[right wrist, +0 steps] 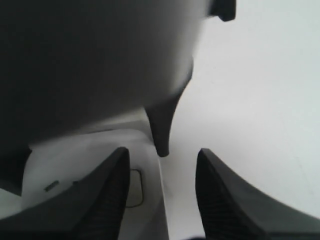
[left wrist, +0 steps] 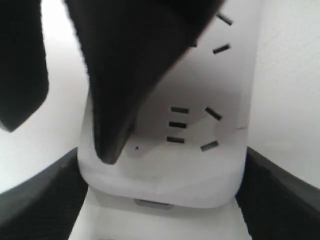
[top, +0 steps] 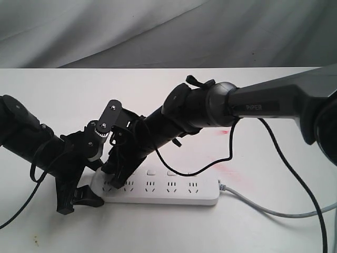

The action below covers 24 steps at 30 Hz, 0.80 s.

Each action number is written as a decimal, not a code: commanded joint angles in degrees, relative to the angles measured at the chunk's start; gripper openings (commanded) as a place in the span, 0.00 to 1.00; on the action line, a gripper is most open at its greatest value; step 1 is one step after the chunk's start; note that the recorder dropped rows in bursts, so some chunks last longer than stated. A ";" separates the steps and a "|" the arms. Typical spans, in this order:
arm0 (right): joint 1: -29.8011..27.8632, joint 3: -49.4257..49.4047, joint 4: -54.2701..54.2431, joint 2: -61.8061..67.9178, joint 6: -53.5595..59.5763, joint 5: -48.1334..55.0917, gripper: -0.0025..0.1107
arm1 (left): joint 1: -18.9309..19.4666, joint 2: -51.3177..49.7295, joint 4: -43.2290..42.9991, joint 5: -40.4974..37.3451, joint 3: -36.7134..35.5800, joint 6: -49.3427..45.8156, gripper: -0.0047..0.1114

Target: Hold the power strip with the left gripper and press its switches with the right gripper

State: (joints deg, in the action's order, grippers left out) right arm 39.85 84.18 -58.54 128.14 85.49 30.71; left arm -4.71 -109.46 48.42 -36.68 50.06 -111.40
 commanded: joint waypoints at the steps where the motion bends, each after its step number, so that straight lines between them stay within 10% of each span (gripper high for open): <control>1: 0.16 -0.77 1.63 -2.04 0.77 0.01 0.38 | 0.12 -0.01 0.59 0.65 0.25 -0.02 0.56; 24: -5.02 -7.79 2.78 -9.25 -1.10 1.79 0.38 | 0.12 -0.01 0.59 0.65 0.25 -0.02 0.56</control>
State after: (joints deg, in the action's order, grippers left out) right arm 34.89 76.87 -55.79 119.25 84.28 32.15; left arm -4.71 -109.46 48.42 -36.63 50.06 -111.51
